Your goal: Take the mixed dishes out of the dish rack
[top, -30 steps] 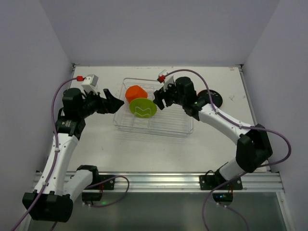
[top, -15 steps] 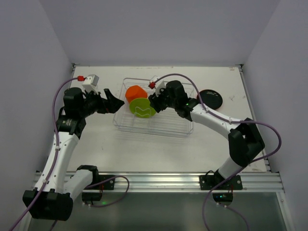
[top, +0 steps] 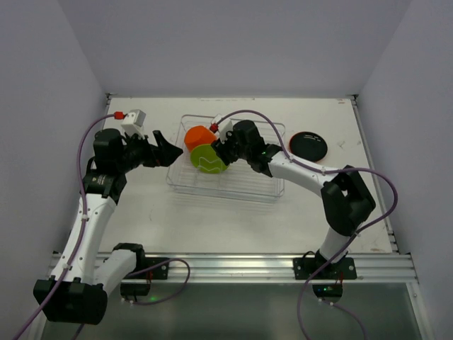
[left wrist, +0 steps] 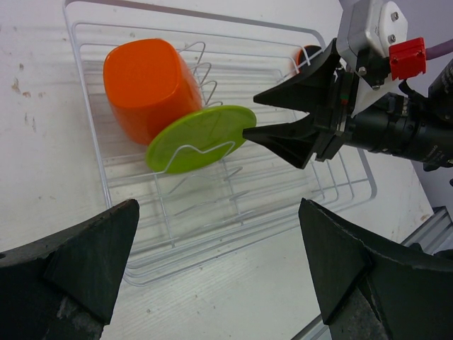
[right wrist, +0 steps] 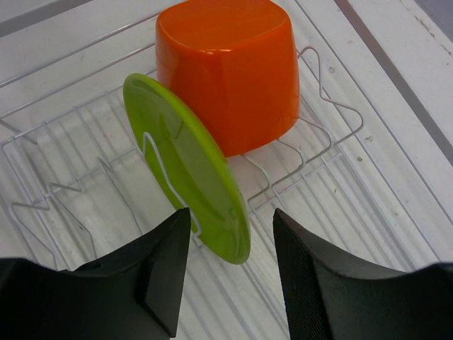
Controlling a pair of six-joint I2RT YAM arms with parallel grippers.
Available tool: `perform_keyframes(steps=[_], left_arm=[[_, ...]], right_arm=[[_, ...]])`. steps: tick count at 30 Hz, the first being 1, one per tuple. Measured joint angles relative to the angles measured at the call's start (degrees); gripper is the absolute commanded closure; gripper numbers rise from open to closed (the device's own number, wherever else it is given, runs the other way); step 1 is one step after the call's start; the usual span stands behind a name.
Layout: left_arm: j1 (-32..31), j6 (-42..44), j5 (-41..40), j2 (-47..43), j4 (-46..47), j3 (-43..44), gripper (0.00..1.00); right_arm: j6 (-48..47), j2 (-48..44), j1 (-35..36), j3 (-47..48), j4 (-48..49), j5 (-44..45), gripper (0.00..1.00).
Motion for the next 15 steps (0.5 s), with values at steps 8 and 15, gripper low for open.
perform_keyframes(steps=[8, 15], left_arm=[[0.0, 0.0, -0.11, 0.0, 0.0, 0.0, 0.0], [0.0, 0.0, -0.15, 0.11, -0.02, 0.0, 0.0]], right_arm=[[-0.15, 1.62, 0.0, 1.84, 0.02, 1.42, 0.56], [-0.15, 2.14, 0.0, 2.23, 0.0, 1.42, 0.63]])
